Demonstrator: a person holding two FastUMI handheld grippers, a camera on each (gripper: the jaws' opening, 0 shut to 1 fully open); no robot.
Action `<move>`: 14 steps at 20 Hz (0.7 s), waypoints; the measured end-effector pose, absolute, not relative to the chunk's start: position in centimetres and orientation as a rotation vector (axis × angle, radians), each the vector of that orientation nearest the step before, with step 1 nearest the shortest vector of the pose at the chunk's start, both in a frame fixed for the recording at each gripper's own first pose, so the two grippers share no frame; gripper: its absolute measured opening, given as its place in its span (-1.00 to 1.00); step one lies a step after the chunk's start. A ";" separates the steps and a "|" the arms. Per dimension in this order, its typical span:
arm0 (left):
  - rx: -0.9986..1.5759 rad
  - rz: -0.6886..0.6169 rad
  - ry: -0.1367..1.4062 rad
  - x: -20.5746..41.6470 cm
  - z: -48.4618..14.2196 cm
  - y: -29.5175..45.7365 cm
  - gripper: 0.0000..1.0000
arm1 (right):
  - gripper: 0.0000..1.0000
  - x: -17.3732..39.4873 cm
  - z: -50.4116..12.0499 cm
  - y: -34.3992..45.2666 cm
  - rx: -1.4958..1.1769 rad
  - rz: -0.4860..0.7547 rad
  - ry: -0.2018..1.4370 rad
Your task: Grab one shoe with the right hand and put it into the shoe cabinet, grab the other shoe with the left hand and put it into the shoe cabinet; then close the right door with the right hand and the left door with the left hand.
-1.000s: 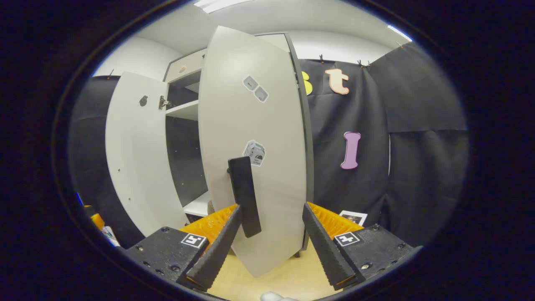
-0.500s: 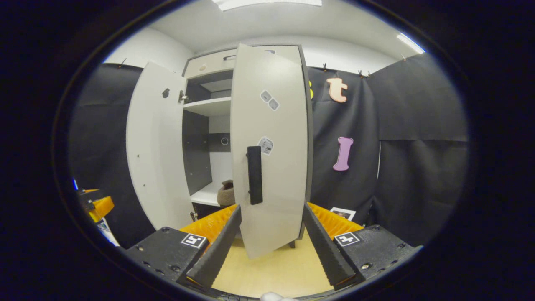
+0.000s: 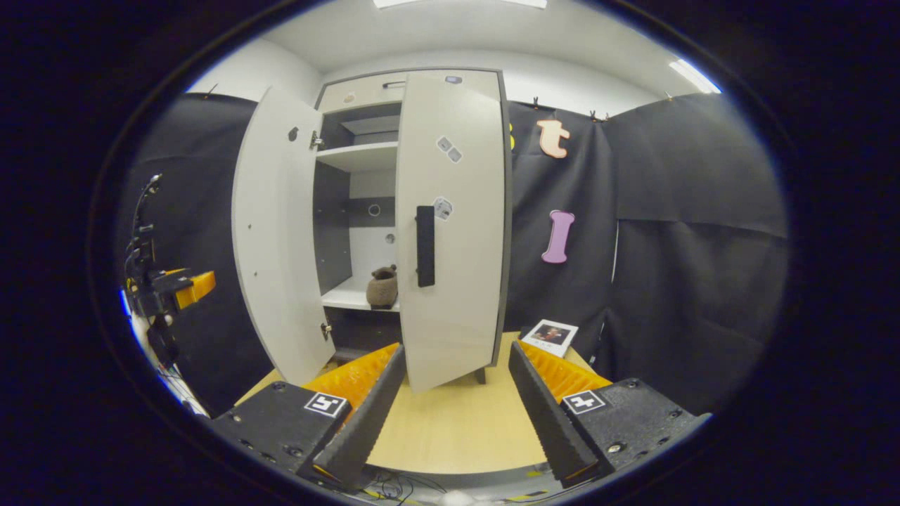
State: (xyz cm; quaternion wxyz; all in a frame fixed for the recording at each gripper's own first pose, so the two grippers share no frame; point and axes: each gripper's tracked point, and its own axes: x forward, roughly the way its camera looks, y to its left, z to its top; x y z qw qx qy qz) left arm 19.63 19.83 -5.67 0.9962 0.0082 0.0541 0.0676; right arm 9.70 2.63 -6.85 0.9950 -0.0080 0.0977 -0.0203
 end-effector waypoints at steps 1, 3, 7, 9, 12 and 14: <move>0.019 0.142 0.107 20.8 -5.8 20.5 0.92 | 0.84 9.3 -7.2 2.3 -0.018 -0.056 0.204; 0.023 0.152 0.105 23.1 -5.7 21.5 0.92 | 0.94 8.5 -7.5 1.8 -0.013 -0.080 0.218; 0.027 0.169 0.108 26.7 -5.8 22.8 0.92 | 0.94 7.8 -7.5 0.4 -0.004 -0.134 0.220; 0.022 0.181 0.097 27.5 -5.5 23.0 1.00 | 0.94 7.8 -7.6 -0.4 -0.006 -0.160 0.223; 0.008 0.175 0.058 27.9 -4.1 23.1 1.00 | 0.86 8.2 -7.3 -1.0 0.018 -0.173 0.219; 0.031 0.170 0.042 28.0 -3.6 22.9 0.87 | 0.94 8.5 -7.5 -1.2 0.032 -0.173 0.219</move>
